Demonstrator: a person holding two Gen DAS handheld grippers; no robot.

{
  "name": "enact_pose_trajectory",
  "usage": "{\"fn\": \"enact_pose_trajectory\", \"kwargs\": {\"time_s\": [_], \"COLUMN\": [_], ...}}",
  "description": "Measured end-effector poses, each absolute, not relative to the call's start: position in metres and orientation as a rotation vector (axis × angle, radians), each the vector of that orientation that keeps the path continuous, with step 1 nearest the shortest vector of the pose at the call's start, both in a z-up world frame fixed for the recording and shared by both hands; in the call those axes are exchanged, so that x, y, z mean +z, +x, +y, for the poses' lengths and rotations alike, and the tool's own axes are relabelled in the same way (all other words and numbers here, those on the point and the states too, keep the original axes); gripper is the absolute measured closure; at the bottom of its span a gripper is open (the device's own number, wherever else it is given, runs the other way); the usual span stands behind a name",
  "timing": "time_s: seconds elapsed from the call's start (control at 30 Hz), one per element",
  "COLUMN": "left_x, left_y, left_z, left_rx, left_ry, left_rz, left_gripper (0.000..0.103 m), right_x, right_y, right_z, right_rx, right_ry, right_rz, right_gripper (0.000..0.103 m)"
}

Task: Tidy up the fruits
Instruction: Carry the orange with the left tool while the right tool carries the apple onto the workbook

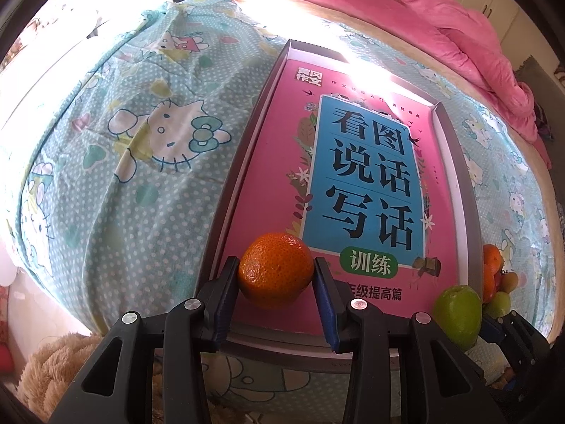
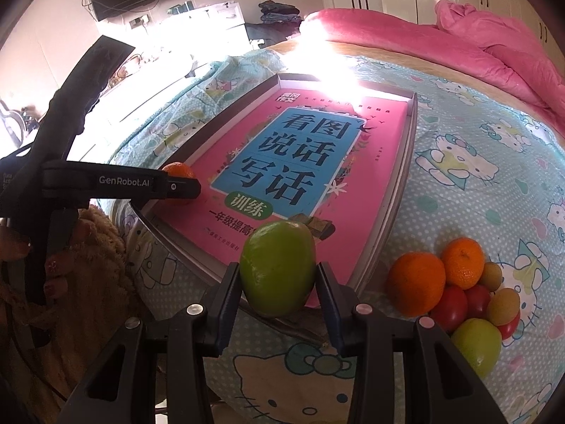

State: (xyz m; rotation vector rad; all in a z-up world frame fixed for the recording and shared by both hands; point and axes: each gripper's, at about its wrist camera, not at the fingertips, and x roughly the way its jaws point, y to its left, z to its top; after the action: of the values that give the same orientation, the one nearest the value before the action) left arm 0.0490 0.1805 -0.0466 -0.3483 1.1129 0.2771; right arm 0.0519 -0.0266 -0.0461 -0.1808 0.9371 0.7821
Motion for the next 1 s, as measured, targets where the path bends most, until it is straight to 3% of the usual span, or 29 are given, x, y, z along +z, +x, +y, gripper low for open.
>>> {"fn": "enact_pose_trajectory", "kwargs": {"time_s": [0.53, 0.6, 0.77, 1.0], "left_x": [-0.045, -0.045, -0.044, -0.04], "left_y": [0.046, 0.046, 0.046, 0.045], "left_z": [0.182, 0.182, 0.181, 0.179], "left_rx": [0.291, 0.292, 0.298, 0.299], "left_ry": [-0.357, -0.359, -0.354, -0.355], "left_rz": [1.116, 1.114, 1.114, 1.095], "left_gripper": [0.06, 0.06, 0.06, 0.053], "right_x": [-0.039, -0.037, -0.032, -0.031], "right_y": [0.045, 0.044, 0.044, 0.045], "right_z": [-0.036, -0.038, -0.047, -0.053], "right_rx": [0.798, 0.797, 0.782, 0.769], "right_ry": [-0.15, -0.144, -0.115, -0.1], "right_rz": [0.902, 0.896, 0.879, 0.877], "right_gripper": [0.059, 0.053, 0.052, 0.049]}}
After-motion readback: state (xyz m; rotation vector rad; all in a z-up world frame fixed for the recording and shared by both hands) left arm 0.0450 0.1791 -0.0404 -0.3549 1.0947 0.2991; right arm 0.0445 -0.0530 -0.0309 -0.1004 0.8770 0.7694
